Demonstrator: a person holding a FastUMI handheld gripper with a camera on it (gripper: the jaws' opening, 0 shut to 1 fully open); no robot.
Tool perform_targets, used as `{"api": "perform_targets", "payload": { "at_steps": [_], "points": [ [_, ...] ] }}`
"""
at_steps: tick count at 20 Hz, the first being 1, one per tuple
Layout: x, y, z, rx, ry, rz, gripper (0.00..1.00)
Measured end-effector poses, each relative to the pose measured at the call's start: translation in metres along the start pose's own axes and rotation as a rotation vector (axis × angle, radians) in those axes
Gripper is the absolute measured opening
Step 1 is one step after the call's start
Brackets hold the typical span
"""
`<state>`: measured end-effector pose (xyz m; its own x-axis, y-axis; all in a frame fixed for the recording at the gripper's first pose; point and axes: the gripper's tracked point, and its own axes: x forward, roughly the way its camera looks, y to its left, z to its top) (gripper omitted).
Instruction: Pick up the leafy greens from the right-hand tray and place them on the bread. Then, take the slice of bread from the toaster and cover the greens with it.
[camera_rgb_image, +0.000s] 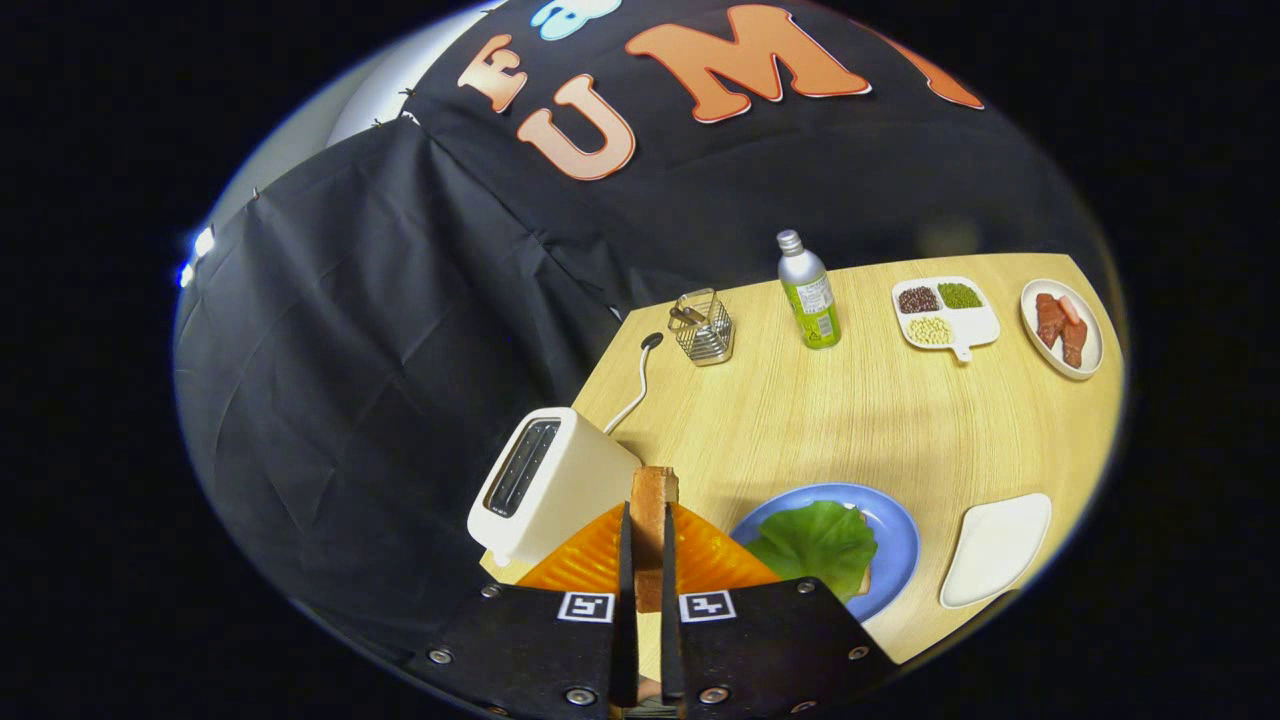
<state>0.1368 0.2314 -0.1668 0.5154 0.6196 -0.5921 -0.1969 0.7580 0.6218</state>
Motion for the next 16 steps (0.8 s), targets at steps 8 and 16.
{"api": "perform_targets", "payload": {
  "at_steps": [8, 16],
  "points": [
    [0.008, -0.042, -0.030, 0.069, 0.051, 0.040, 0.09],
    [0.015, -0.080, -0.052, 0.087, 0.084, 0.041, 0.09]
  ]
}}
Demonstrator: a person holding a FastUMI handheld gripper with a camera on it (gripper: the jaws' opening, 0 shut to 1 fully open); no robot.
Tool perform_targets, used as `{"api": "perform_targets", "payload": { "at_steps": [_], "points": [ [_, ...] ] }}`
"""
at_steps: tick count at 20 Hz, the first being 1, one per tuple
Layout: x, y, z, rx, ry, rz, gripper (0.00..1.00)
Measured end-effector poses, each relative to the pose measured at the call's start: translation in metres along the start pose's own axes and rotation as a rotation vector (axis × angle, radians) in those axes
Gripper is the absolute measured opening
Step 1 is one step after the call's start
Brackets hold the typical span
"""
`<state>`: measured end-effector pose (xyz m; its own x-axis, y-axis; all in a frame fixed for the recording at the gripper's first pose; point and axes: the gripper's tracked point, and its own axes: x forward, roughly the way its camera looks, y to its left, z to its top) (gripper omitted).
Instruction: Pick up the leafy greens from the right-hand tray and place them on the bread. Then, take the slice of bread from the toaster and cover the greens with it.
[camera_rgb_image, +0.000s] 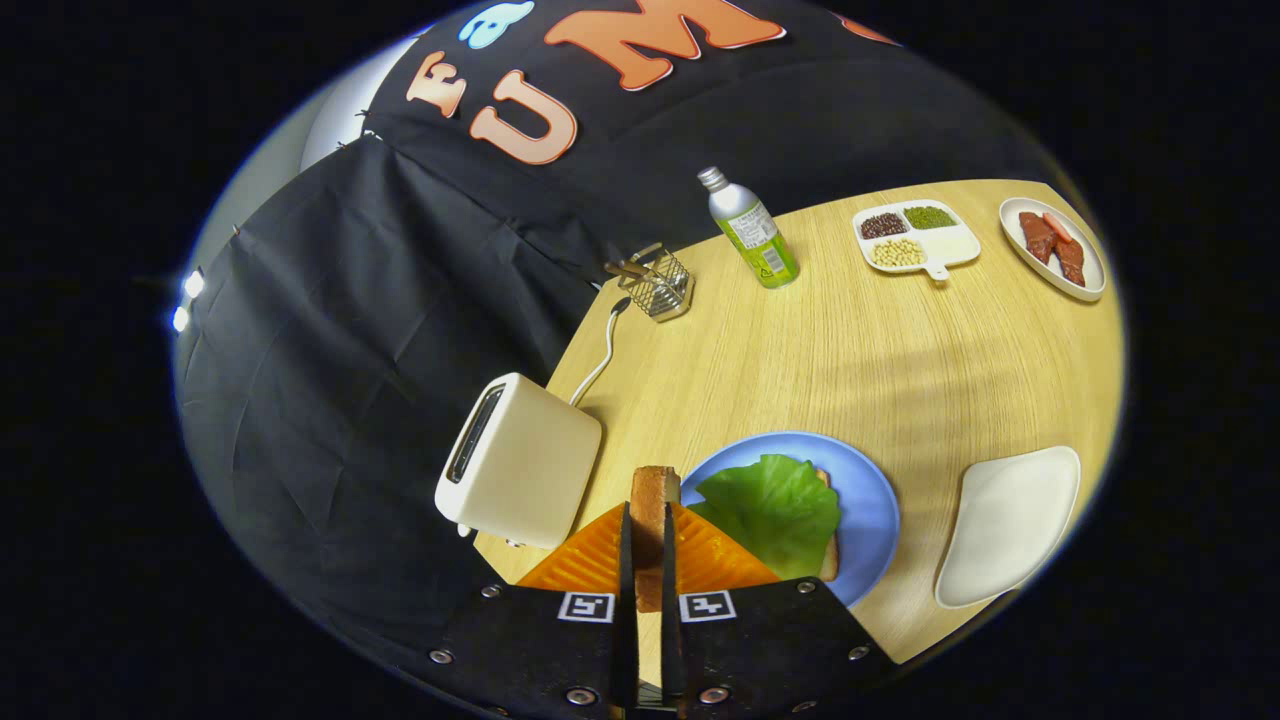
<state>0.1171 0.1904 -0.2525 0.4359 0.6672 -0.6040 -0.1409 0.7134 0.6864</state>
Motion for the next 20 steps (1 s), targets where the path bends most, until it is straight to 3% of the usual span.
{"api": "perform_targets", "payload": {
  "at_steps": [4, 6, 20],
  "points": [
    [0.009, -0.023, -0.008, 0.015, 0.019, -0.025, 0.09],
    [0.011, -0.038, -0.011, -0.004, 0.024, -0.079, 0.09],
    [0.018, -0.083, -0.023, -0.014, 0.012, -0.159, 0.11]
  ]
}}
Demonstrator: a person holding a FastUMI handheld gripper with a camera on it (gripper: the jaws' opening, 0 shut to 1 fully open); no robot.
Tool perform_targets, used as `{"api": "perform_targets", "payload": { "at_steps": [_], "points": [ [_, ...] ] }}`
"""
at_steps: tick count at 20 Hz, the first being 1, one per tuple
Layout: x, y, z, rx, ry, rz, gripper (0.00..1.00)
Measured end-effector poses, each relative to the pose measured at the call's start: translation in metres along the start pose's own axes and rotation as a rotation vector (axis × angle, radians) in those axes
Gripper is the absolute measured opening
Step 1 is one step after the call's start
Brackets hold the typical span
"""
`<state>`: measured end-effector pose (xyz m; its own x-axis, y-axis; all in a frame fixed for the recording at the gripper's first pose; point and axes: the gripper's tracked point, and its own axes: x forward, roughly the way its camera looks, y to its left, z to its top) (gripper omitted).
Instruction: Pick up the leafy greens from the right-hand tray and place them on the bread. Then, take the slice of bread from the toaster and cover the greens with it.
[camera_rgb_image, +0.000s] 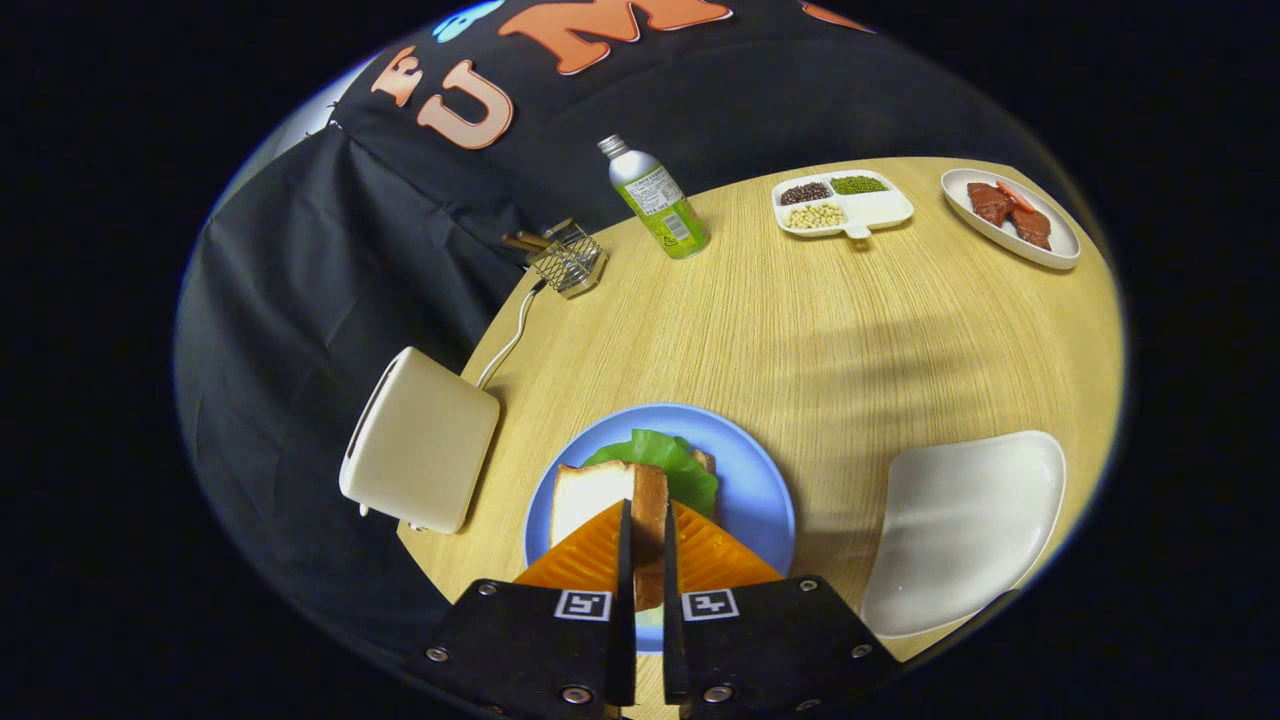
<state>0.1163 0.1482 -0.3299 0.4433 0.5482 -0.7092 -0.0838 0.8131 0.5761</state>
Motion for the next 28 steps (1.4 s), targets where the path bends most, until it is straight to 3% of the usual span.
{"api": "perform_targets", "payload": {
  "at_steps": [4, 8, 12, 14, 23, 28],
  "points": [
    [0.002, -0.005, -0.005, -0.011, 0.004, -0.028, 0.13],
    [-0.013, 0.006, 0.009, -0.002, -0.041, 0.001, 0.16],
    [-0.023, -0.006, 0.015, -0.123, -0.069, -0.108, 0.29],
    [-0.031, -0.006, 0.024, -0.147, -0.113, -0.134, 0.42],
    [-0.119, 0.026, 0.090, -0.297, -0.442, -0.200, 0.73],
    [-0.198, 0.061, 0.120, -0.414, -0.706, -0.249, 0.82]
  ]
}}
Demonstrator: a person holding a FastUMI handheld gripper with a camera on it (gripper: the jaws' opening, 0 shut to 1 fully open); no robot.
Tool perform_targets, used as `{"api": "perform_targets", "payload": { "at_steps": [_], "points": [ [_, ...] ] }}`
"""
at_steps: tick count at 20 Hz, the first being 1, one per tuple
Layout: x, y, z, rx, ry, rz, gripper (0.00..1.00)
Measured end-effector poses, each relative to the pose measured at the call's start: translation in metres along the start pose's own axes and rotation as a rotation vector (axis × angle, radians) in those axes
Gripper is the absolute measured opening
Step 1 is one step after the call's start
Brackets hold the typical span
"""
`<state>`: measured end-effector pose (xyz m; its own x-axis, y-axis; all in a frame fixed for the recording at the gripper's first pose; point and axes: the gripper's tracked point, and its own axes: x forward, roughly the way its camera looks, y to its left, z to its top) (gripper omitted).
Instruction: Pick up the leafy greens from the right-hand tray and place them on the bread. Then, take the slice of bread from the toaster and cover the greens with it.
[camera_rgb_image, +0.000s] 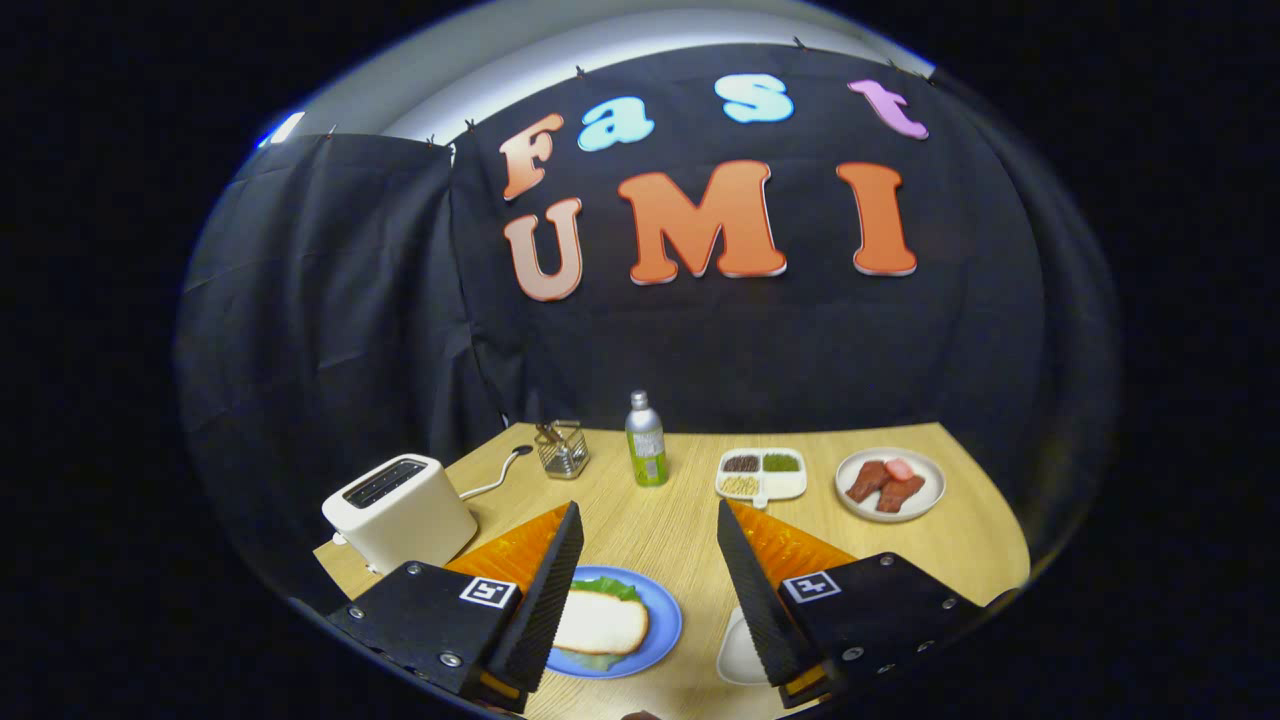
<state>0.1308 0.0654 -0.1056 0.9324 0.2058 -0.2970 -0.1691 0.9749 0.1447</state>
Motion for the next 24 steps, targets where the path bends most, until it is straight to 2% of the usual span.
{"api": "perform_targets", "payload": {
  "at_steps": [6, 9, 15, 20, 24],
  "points": [
    [-0.052, 0.007, 0.048, -0.077, -0.159, -0.058, 0.90],
    [-0.071, 0.005, 0.055, -0.097, -0.213, -0.113, 0.94],
    [-0.099, 0.017, 0.061, -0.089, -0.298, -0.082, 0.96],
    [-0.110, 0.002, 0.059, -0.120, -0.344, -0.153, 0.97],
    [-0.118, -0.002, 0.060, -0.119, -0.369, -0.172, 0.97]
  ]
}}
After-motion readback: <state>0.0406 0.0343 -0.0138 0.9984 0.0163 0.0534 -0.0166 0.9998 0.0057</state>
